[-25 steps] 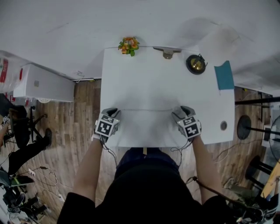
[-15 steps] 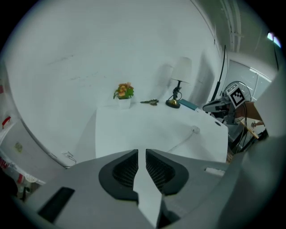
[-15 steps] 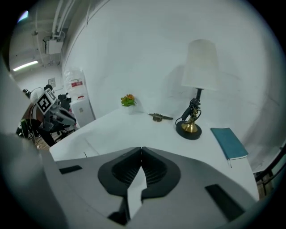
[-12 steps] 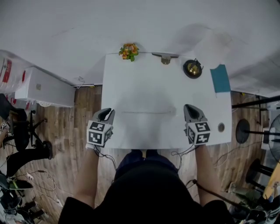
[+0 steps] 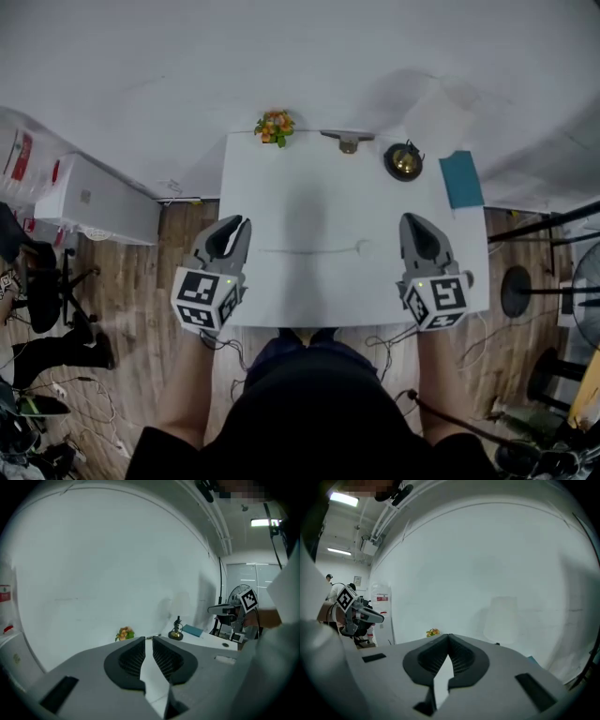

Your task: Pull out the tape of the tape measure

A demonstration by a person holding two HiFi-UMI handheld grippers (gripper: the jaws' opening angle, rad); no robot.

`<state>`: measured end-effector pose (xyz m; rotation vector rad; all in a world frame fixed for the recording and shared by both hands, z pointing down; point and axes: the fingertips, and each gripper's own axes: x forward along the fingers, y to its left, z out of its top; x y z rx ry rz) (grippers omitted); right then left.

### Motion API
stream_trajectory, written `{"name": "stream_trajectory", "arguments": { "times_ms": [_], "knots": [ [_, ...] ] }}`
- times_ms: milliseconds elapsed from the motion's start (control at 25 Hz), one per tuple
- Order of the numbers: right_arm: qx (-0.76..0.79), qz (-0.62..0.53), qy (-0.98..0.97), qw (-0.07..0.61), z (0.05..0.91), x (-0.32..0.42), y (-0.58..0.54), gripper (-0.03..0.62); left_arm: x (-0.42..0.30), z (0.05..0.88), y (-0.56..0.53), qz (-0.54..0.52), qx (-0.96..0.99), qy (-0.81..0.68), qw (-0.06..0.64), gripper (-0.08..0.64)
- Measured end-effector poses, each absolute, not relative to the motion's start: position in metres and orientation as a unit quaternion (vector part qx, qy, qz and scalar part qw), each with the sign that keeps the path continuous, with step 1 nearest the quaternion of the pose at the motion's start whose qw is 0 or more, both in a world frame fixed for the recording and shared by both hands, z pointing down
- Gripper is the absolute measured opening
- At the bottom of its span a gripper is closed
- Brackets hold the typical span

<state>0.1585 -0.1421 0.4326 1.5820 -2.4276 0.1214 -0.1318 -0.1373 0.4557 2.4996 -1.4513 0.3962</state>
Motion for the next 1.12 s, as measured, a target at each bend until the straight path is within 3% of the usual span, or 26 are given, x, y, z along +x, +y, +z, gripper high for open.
{"name": "stream_trajectory", "arguments": {
  "times_ms": [560,1120],
  "knots": [
    [0.552,-0.090,-0.828,0.039,0.300,0.143,-0.124,0.005,-0.116,0.326,-0.130,0.021,0.867,-0.497,0.019,0.044],
    [0.546,-0.135,-0.827,-0.005,0.246,0.128,-0.114,0.004,-0.123,0.284,-0.123,0.007,0.865,-0.499,-0.050,0.043]
  ]
}}
